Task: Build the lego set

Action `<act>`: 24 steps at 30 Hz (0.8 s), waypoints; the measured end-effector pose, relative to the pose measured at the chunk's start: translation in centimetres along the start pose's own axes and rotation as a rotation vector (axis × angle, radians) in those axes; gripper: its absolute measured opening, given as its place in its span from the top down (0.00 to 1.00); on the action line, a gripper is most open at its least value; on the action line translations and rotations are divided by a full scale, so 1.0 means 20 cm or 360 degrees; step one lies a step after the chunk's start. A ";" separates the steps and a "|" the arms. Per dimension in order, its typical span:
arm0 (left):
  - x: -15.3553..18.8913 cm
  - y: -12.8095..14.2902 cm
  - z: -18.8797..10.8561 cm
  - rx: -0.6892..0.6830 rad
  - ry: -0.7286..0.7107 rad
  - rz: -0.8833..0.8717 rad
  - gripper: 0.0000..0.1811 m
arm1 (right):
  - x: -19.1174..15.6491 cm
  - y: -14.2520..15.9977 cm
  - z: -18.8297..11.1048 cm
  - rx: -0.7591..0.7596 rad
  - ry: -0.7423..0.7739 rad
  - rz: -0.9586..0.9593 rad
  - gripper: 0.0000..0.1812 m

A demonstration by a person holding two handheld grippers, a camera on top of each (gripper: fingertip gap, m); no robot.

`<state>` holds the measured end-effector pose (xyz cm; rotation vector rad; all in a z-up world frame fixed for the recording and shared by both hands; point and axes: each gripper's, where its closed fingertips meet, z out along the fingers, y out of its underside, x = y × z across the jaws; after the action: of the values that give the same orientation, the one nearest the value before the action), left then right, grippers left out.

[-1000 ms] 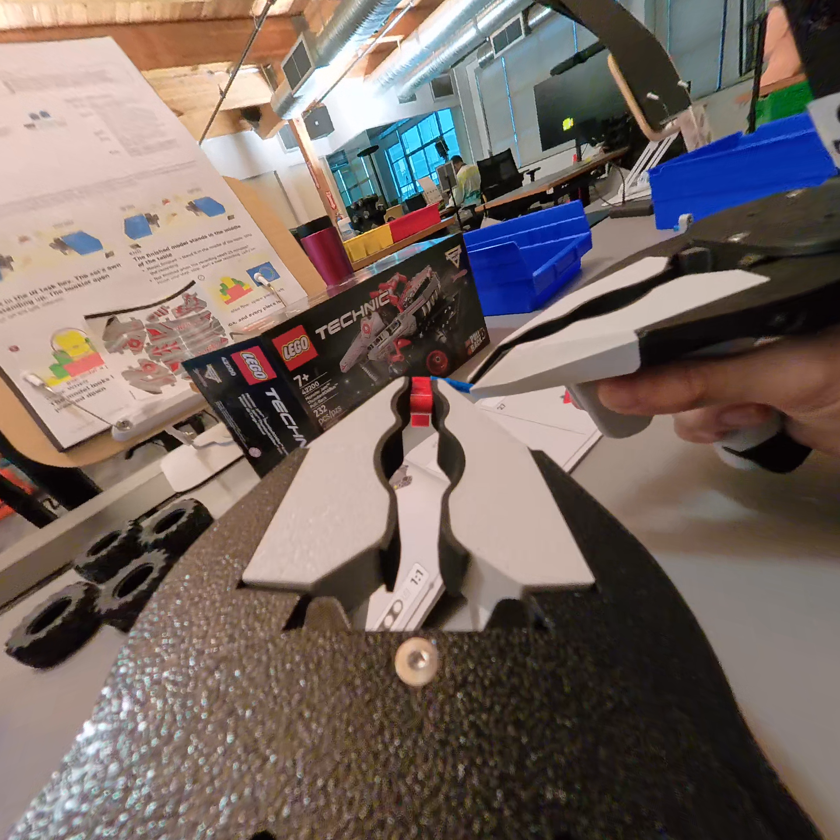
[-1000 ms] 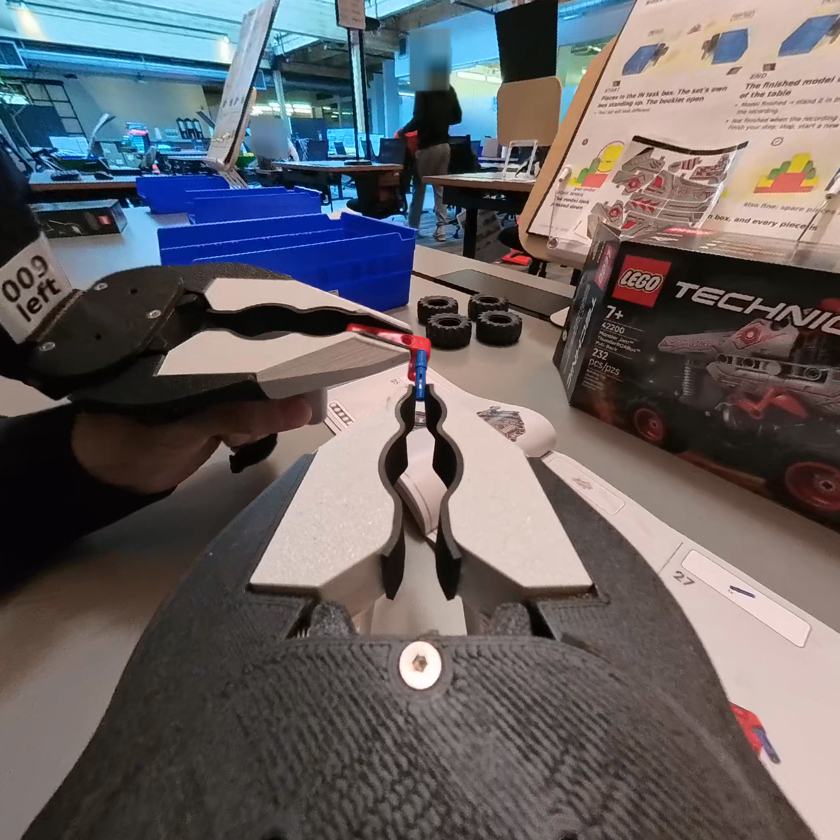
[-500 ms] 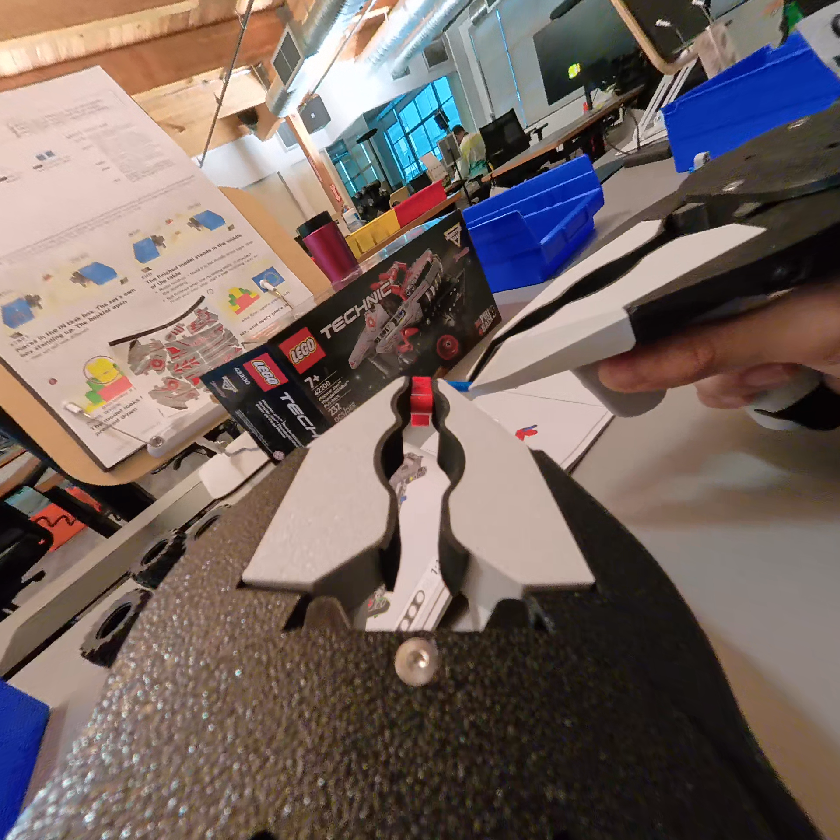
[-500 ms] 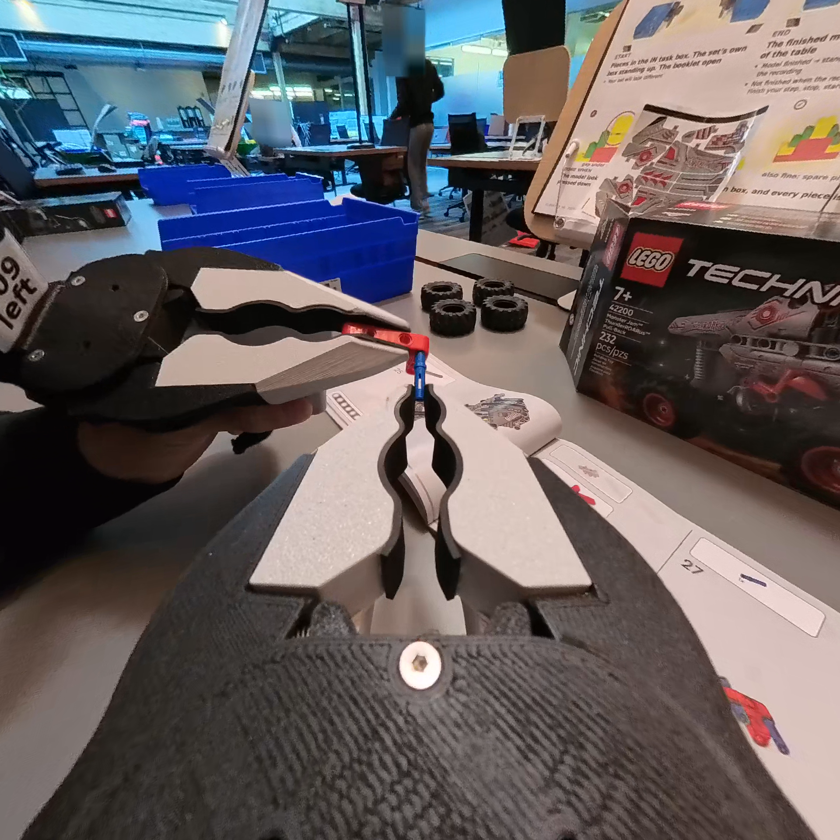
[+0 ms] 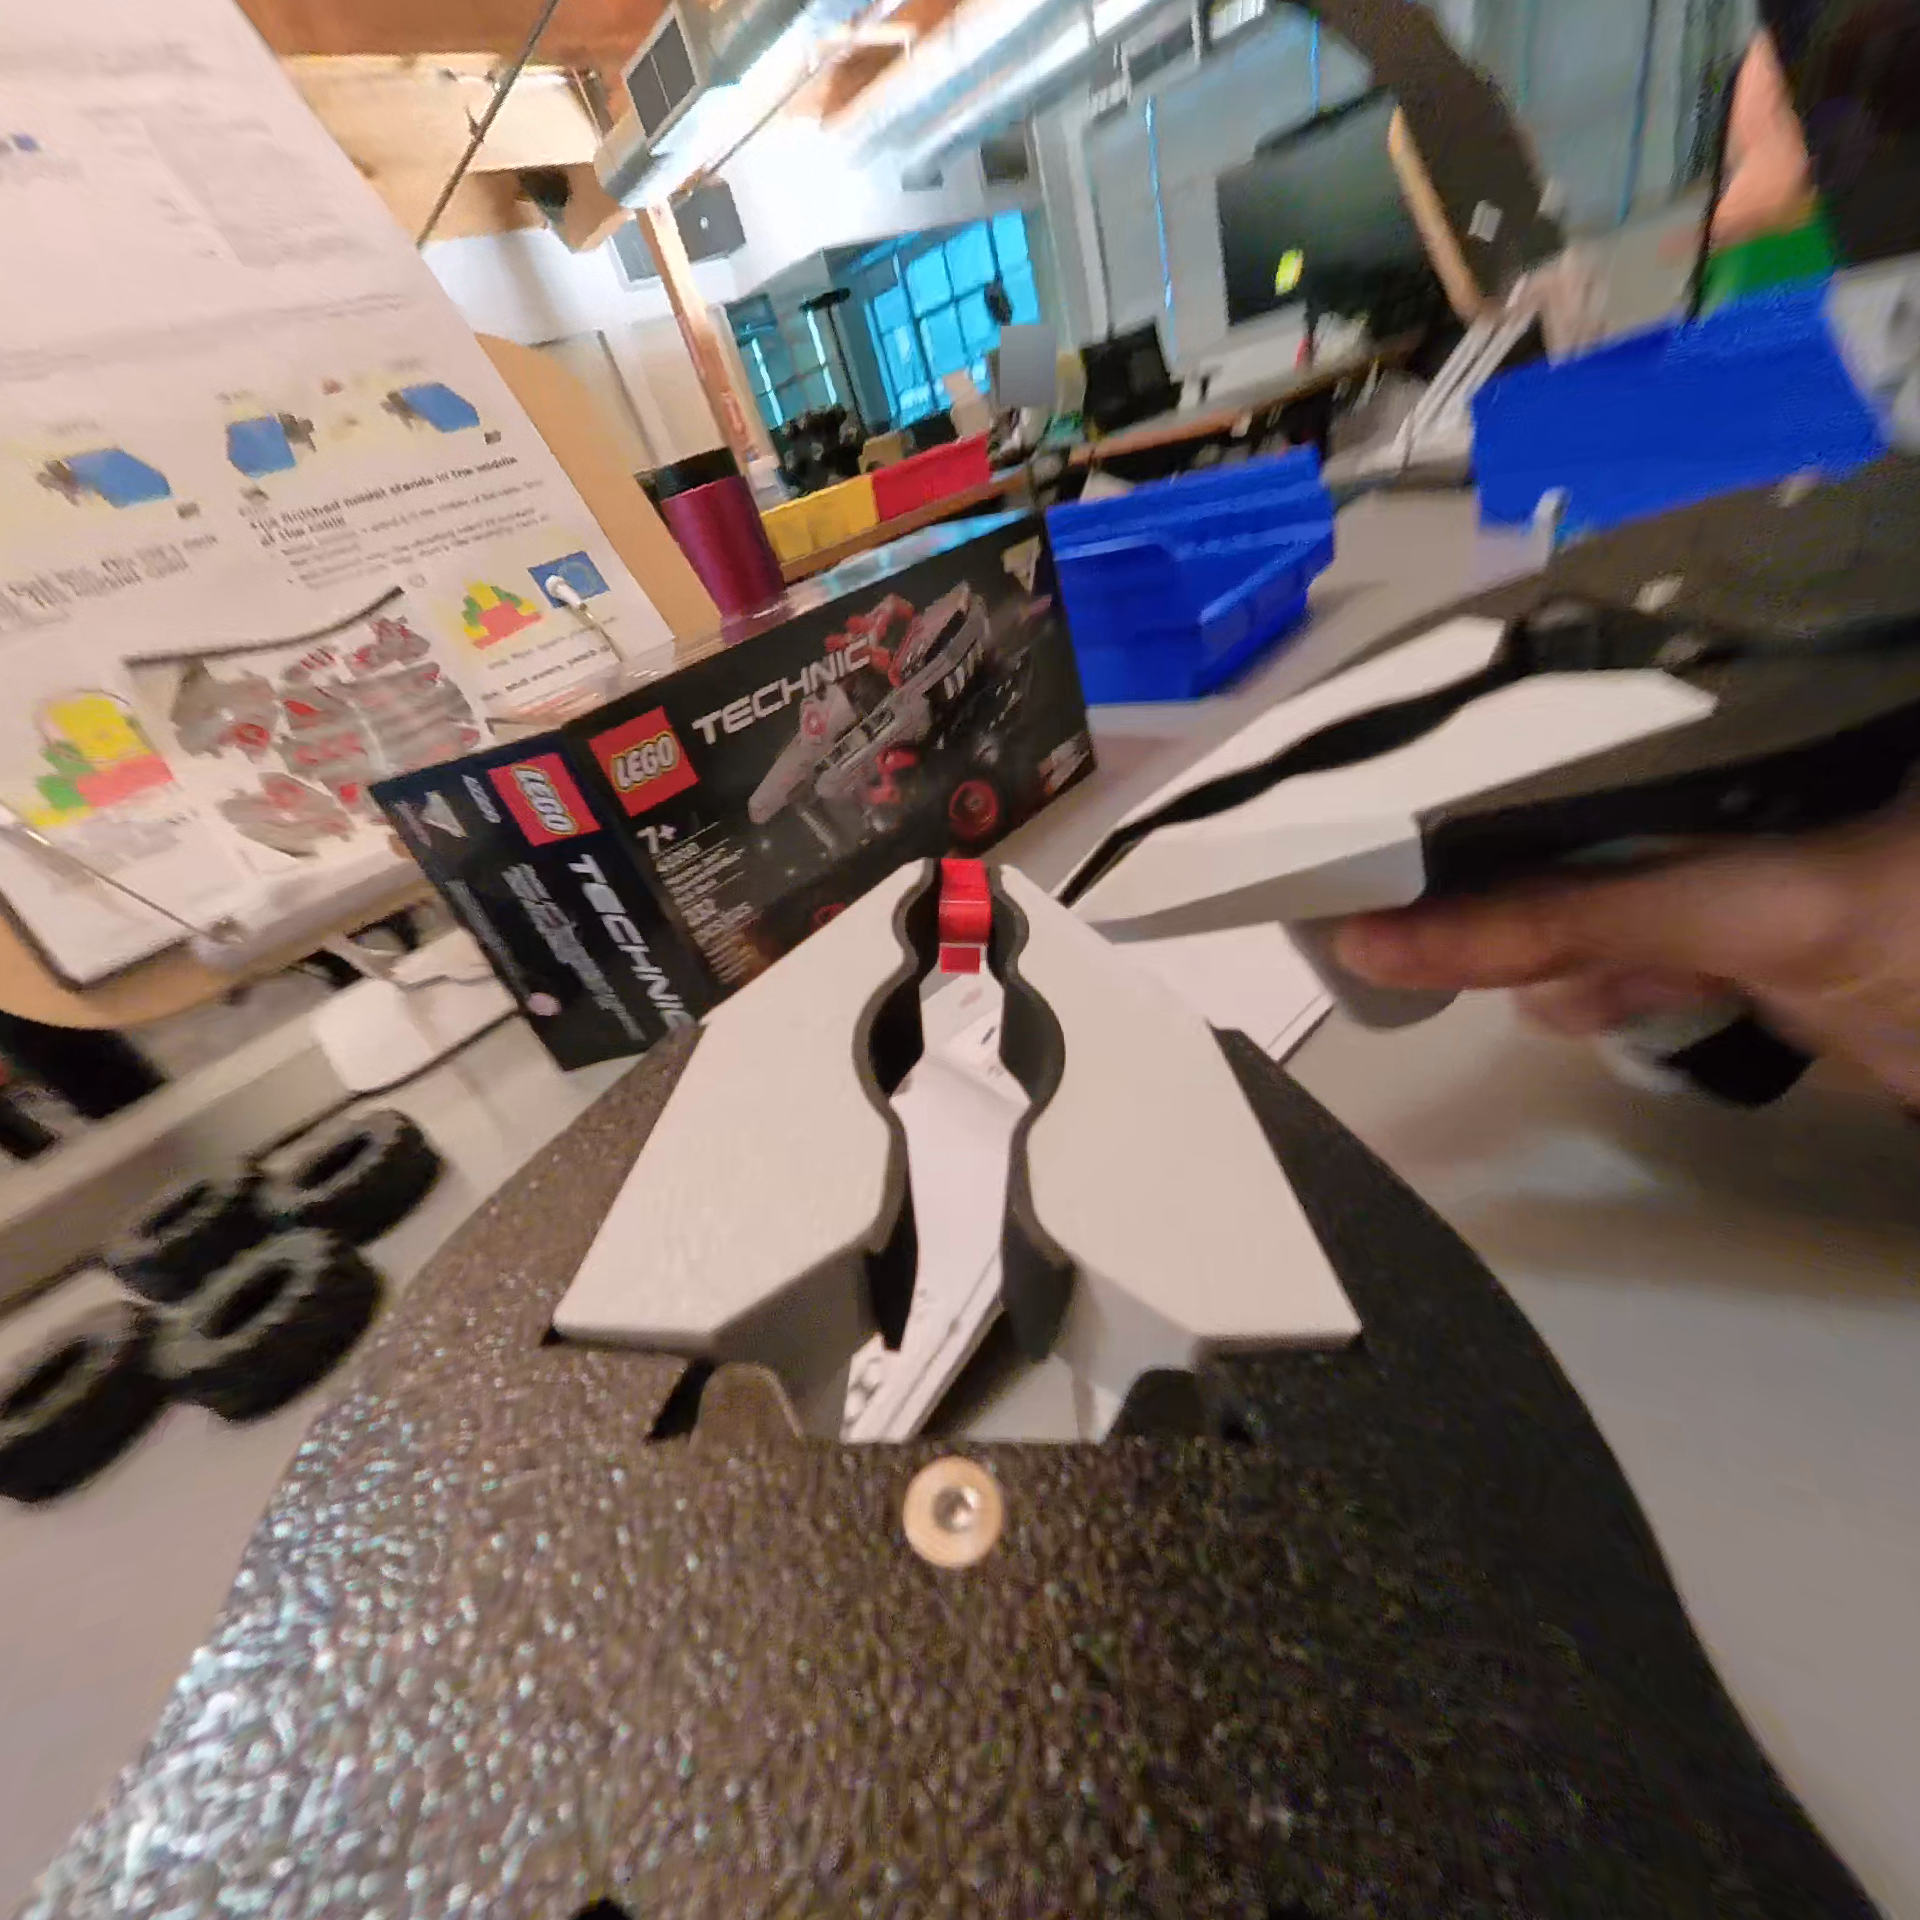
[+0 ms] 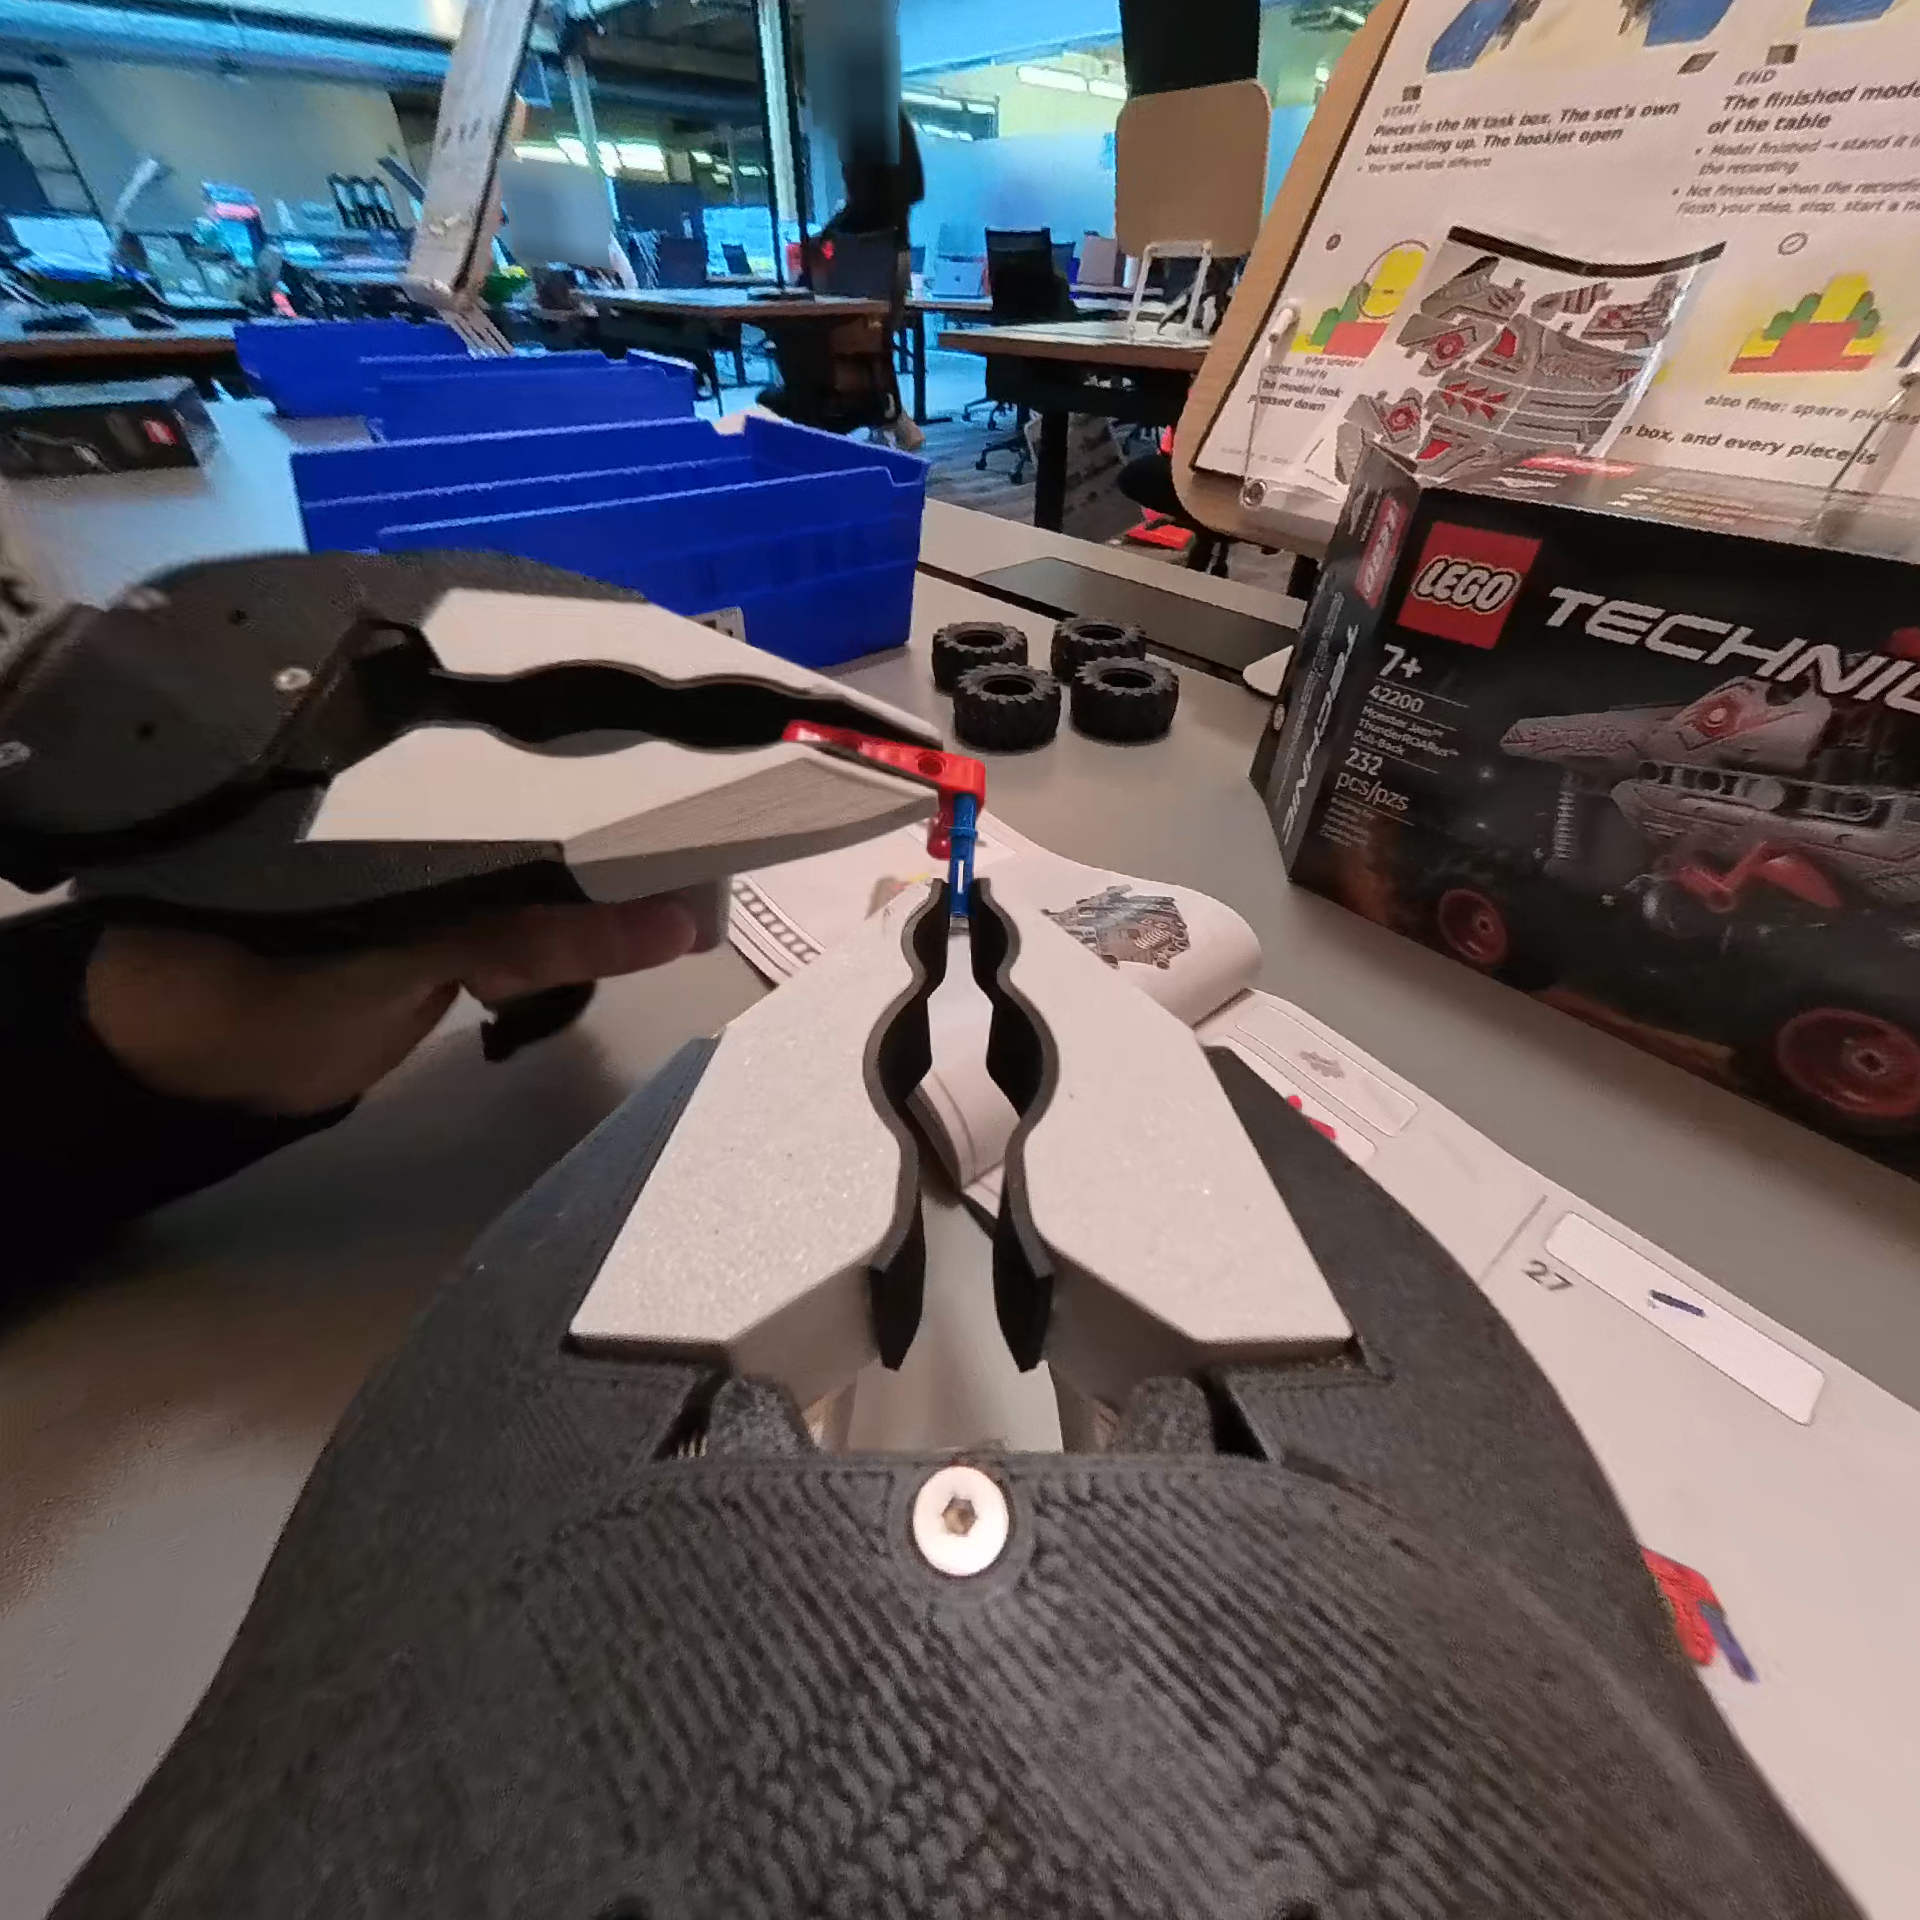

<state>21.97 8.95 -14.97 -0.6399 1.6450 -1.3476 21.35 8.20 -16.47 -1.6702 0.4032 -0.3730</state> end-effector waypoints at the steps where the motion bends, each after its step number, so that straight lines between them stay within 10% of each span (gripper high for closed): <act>1: 0.00 0.01 0.00 -0.0037 -0.0020 0.0092 0.97 | 0.00 0.00 0.00 0.0002 0.0003 -0.0002 0.99; 24: 0.00 0.03 0.00 -0.0153 -0.0098 0.0343 0.97 | 0.01 0.02 0.00 -0.0038 0.0039 -0.0048 0.99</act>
<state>22.16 9.13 -15.62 -0.5374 1.6841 -1.0899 21.52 8.14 -16.85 -1.6981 0.4020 -0.4127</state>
